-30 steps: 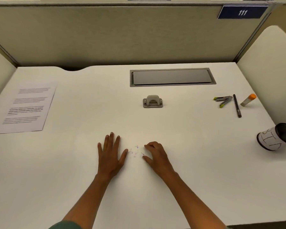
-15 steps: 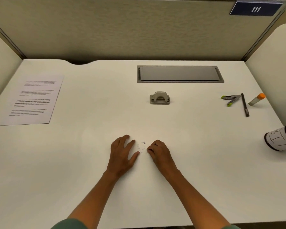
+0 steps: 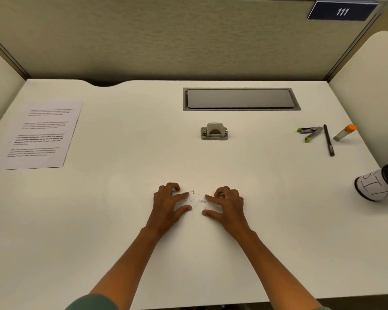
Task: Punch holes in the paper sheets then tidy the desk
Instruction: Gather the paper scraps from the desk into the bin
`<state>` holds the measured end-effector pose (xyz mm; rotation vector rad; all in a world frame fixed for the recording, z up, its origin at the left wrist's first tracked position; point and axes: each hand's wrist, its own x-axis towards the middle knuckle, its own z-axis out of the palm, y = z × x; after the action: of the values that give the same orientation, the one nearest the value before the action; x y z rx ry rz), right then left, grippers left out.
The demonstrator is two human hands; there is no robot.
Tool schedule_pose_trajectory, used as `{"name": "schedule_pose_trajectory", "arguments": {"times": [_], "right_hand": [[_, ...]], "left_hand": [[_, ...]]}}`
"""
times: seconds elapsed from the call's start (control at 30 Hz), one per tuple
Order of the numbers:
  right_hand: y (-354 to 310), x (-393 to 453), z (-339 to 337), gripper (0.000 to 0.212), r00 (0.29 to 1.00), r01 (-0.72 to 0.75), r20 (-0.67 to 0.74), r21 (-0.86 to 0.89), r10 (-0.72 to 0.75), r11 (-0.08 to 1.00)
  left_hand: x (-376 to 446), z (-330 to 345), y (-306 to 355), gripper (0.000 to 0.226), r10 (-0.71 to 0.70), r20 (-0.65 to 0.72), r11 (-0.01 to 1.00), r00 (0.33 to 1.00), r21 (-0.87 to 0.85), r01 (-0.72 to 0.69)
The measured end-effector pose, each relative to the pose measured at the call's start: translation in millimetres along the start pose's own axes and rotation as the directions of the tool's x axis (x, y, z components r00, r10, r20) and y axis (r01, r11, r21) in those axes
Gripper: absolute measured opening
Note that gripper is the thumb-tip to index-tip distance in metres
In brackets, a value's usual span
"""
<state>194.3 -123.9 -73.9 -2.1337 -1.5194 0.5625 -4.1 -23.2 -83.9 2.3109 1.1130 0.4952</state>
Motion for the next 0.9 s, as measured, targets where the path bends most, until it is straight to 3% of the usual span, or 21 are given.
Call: {"name": "schedule_pose_trajectory", "arguments": {"times": [0.33, 0.6, 0.9], "right_hand": [[-11, 6, 17, 0.012, 0.983, -0.07, -0.155, 0.153, 0.094, 0.986], [-17, 8, 21, 0.006, 0.985, -0.046, -0.166, 0.042, 0.052, 0.998], [-28, 7, 26, 0.015, 0.993, 0.002, -0.115, -0.094, -0.013, 0.996]], "left_hand": [[7, 7, 15, 0.006, -0.101, -0.054, 0.991, 0.993, -0.097, 0.095], [10, 11, 21, 0.004, -0.142, -0.052, 0.982, 0.989, -0.133, 0.134], [14, 17, 23, 0.007, -0.07, 0.005, 0.997, 0.998, -0.01, 0.07]]}}
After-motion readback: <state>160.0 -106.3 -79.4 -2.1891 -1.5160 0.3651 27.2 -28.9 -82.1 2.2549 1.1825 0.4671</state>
